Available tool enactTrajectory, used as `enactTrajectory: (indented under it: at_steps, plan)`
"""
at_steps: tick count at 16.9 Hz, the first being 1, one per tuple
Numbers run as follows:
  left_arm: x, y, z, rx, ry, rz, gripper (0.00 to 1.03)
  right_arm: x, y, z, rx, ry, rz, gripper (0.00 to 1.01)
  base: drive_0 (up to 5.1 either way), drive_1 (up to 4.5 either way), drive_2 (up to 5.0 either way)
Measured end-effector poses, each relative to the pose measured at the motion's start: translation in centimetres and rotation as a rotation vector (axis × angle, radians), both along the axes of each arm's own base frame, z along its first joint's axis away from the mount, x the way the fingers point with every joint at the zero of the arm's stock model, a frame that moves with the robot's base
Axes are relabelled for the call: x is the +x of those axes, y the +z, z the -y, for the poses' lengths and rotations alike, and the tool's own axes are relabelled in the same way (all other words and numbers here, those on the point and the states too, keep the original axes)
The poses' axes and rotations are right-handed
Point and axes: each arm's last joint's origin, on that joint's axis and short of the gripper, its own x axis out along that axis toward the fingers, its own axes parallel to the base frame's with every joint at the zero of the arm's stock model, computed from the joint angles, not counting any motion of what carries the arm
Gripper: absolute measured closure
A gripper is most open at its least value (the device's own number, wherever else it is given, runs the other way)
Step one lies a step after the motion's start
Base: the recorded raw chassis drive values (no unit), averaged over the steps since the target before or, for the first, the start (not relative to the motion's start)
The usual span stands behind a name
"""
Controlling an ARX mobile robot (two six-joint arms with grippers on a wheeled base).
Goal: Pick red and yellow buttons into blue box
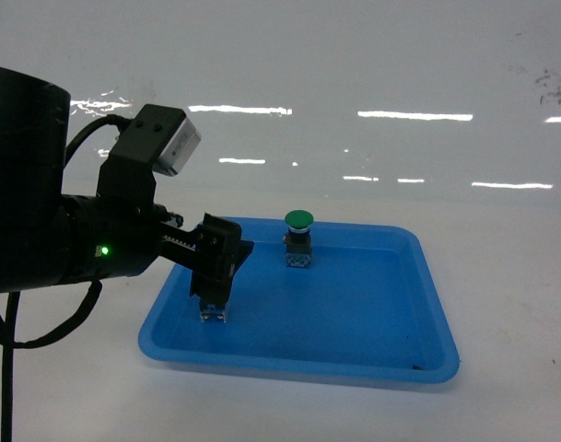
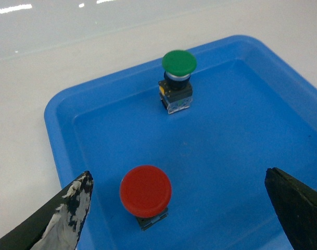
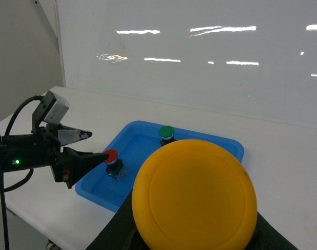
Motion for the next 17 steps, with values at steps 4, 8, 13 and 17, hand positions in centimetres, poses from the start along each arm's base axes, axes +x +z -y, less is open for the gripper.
enactTrajectory:
  at_steps: [4,8,13,17]
  plan:
    - [0.7,-1.6,0.3,0.044,0.013,0.024,0.05,0.0,0.0,0.0,0.000,0.000,0.000,0.75,0.0,0.00,0.0]
    - [1.2,-3.2,1.1,0.077,0.006,-0.001,0.05,0.0,0.0,0.0,0.000,0.000,0.000,0.75,0.0,0.00,0.0]
    - [2.7,-5.8,0.4,0.131,0.057,-0.034,0.05,0.0,0.0,0.0,0.000,0.000,0.000,0.75,0.0,0.00,0.0]
    - [3.3,-6.3,0.6,0.137,0.045,-0.049,0.05,0.0,0.0,0.0,0.000,0.000,0.000,0.75,0.0,0.00,0.0]
